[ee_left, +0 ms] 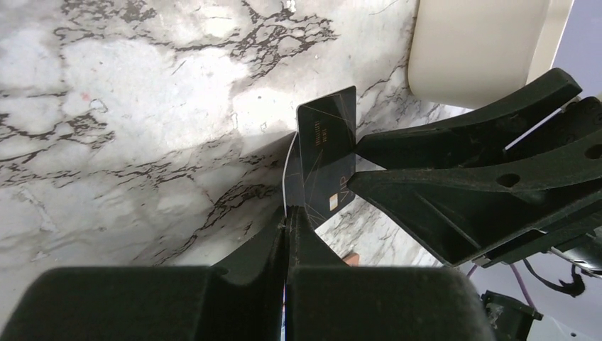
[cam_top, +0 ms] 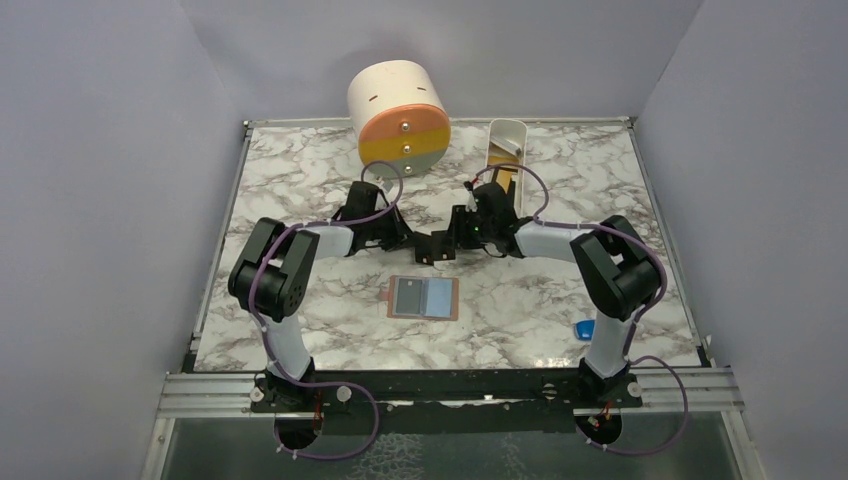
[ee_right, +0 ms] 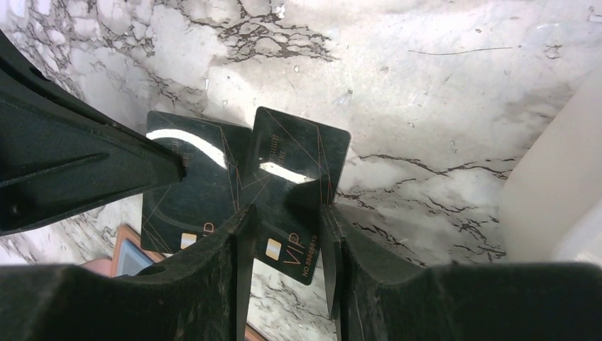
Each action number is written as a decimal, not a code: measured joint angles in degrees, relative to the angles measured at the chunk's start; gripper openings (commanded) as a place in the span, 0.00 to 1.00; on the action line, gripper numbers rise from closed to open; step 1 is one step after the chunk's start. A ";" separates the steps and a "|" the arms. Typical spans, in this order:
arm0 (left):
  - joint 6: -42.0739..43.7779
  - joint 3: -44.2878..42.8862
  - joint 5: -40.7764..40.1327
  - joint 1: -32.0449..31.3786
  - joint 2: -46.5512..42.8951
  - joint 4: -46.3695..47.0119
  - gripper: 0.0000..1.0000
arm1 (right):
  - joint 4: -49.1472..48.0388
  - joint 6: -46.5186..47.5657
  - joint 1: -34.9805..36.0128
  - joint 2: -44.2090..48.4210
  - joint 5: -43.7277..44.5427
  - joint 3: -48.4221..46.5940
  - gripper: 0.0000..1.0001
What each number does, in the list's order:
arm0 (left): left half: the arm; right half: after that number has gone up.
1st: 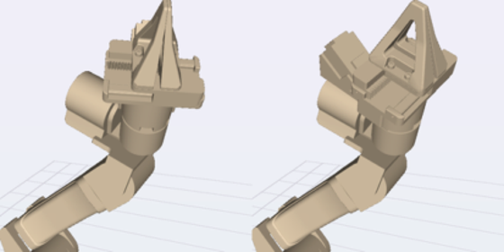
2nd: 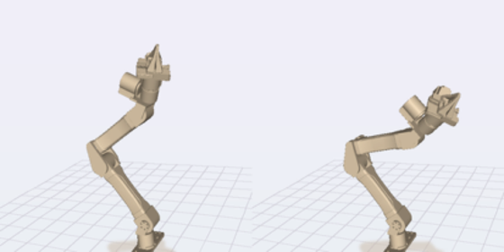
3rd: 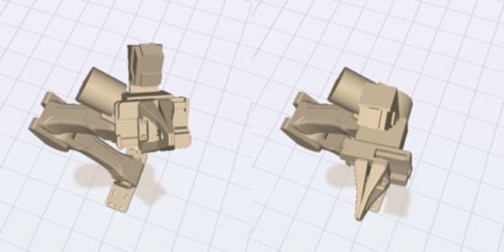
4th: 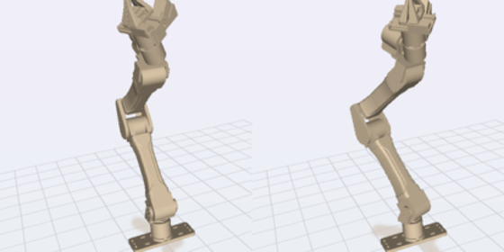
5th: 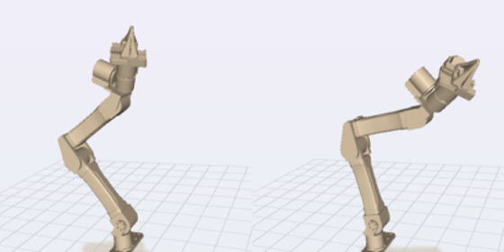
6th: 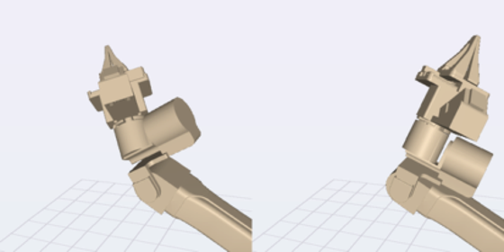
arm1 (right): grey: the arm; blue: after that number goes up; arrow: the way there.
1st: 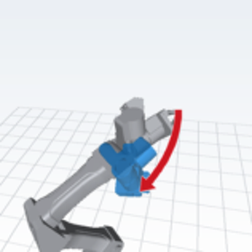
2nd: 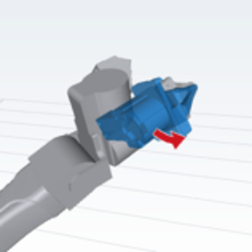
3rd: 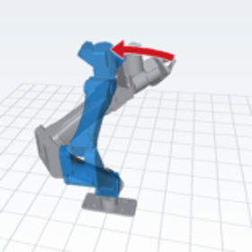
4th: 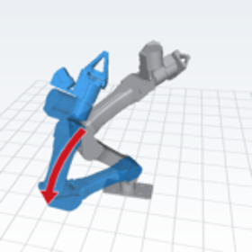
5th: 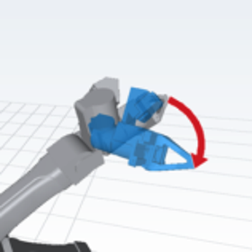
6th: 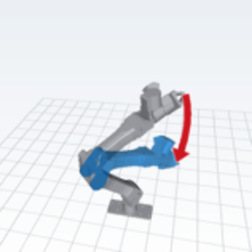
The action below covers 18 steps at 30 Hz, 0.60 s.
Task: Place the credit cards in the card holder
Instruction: Pick up the credit card from the center of the board.
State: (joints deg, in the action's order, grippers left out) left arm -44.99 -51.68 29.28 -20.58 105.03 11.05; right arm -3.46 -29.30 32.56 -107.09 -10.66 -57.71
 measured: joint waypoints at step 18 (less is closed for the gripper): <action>-7.39 5.64 2.62 -0.20 -1.53 9.05 0.00 | -9.73 -1.01 -0.44 1.01 -1.79 5.86 0.39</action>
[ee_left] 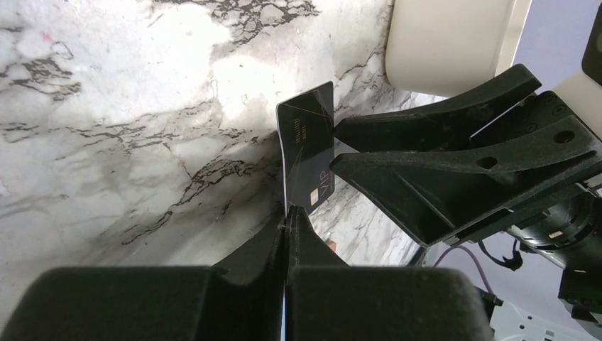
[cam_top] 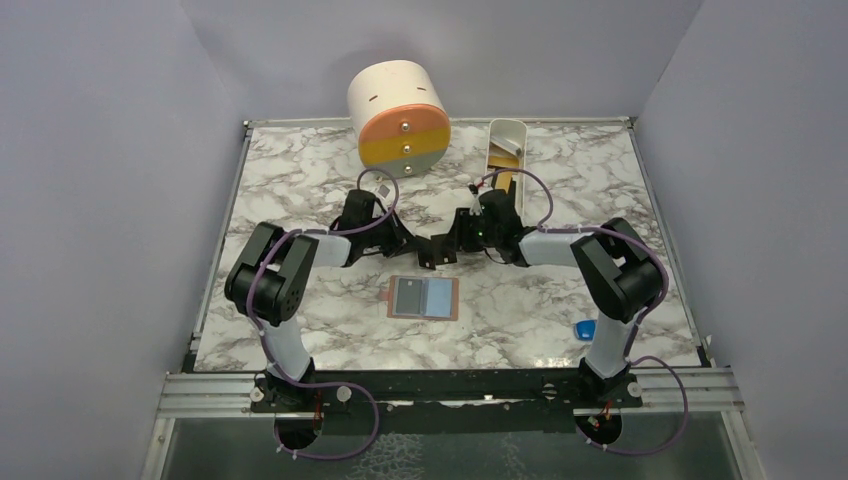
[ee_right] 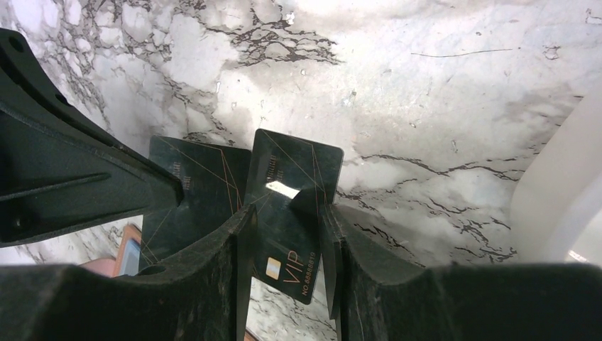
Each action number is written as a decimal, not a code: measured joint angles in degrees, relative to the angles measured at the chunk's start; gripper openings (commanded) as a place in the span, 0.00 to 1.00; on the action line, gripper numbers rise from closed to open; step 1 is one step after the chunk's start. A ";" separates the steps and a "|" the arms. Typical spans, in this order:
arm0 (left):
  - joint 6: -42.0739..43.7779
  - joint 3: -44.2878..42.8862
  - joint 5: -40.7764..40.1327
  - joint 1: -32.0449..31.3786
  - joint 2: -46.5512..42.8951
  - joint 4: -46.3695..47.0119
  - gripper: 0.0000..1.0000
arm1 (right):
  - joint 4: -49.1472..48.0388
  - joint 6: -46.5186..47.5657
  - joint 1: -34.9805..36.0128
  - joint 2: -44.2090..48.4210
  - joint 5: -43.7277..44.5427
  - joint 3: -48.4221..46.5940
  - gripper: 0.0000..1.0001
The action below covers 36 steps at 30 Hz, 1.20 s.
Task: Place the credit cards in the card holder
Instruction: Pick up the credit card from the center of the board.
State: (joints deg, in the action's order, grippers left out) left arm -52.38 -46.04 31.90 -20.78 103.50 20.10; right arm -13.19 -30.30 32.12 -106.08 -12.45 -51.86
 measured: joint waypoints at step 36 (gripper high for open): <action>-4.50 4.52 2.60 -0.31 -2.27 9.35 0.00 | -4.02 -1.92 -2.58 0.39 -6.16 2.86 0.44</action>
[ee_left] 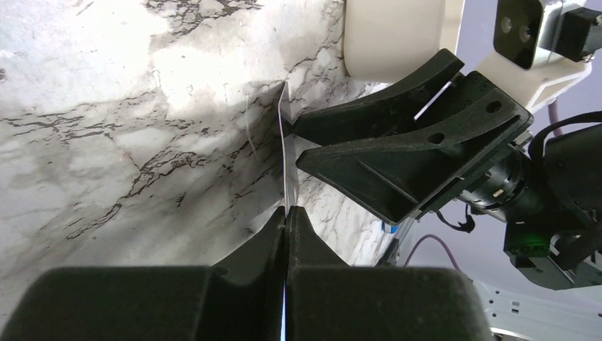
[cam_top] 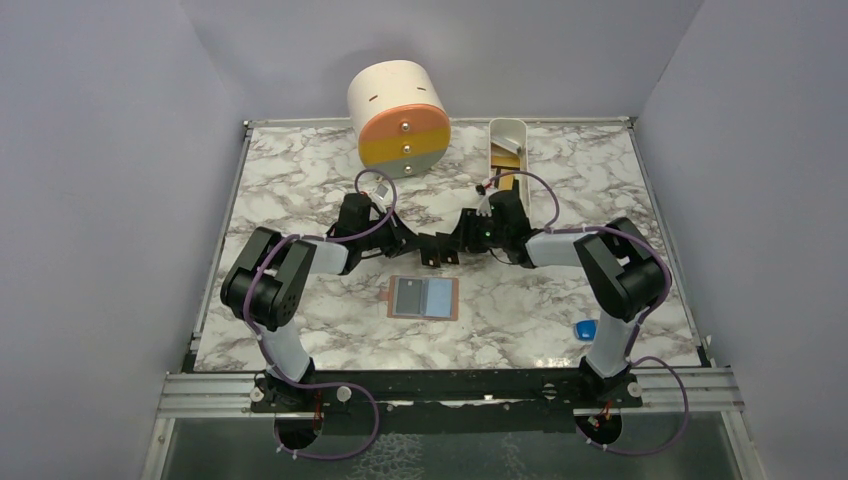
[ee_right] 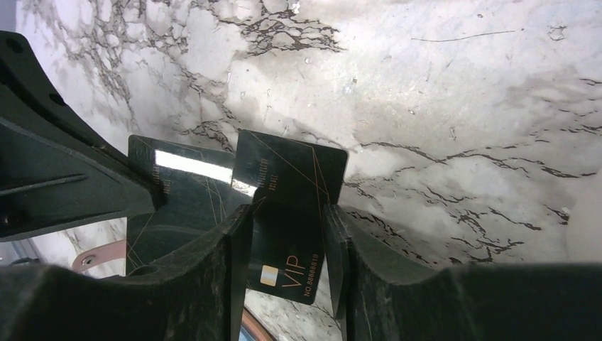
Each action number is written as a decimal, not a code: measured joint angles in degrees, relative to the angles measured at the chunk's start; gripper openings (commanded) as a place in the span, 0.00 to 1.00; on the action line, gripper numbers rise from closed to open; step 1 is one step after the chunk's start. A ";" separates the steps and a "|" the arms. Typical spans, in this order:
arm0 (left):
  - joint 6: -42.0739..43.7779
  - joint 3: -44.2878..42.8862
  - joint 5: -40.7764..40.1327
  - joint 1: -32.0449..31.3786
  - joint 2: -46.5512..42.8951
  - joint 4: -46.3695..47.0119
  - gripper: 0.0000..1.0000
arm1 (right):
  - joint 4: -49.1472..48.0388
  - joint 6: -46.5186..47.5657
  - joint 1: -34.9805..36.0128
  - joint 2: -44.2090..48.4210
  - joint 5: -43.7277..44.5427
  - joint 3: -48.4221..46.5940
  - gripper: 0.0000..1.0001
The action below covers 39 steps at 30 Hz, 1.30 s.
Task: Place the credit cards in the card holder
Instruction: Pick up the credit card from the center of the board.
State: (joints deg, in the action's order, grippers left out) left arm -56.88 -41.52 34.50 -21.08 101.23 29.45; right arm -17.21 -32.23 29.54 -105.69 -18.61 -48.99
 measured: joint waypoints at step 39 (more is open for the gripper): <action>-1.53 0.17 1.11 -3.32 2.40 3.13 0.00 | -8.35 -6.93 -2.64 -0.07 -14.34 5.07 0.63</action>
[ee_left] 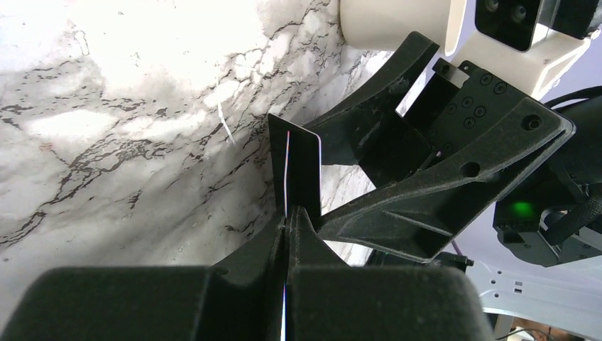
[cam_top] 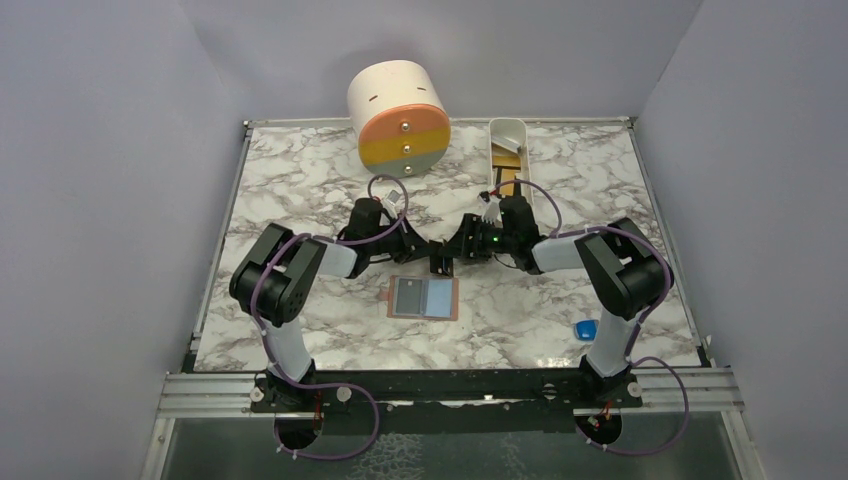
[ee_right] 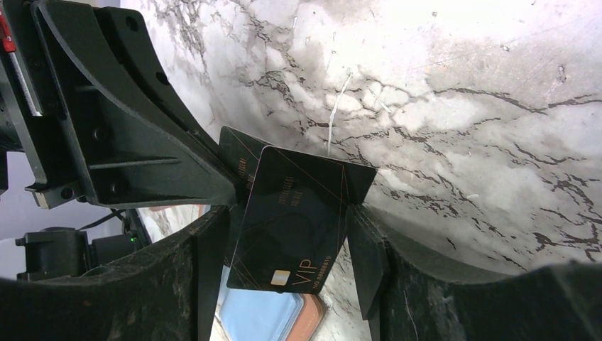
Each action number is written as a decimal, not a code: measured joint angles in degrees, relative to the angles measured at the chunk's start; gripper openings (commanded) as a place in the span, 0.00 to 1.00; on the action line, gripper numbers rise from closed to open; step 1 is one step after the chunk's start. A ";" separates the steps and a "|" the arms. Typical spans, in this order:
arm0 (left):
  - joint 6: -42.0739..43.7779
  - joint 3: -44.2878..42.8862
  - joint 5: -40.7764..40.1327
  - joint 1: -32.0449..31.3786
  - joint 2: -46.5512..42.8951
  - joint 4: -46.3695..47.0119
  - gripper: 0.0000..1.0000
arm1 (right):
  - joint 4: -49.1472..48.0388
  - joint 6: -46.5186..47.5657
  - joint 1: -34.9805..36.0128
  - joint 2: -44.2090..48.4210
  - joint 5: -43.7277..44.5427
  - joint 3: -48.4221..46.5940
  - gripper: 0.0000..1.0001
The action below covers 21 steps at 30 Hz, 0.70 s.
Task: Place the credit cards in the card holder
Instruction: Pick up the credit card from the center of the board.
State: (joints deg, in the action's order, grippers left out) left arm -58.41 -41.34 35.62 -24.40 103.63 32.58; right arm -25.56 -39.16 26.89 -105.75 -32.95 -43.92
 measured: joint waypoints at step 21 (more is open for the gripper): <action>-0.81 -1.14 -0.15 -1.25 0.70 0.00 0.00 | 10.86 2.95 0.02 5.68 4.48 -0.74 0.14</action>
State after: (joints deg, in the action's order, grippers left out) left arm -59.22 -42.48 35.46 -25.65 104.33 32.58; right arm -14.70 -36.21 26.92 -100.07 -28.47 -44.66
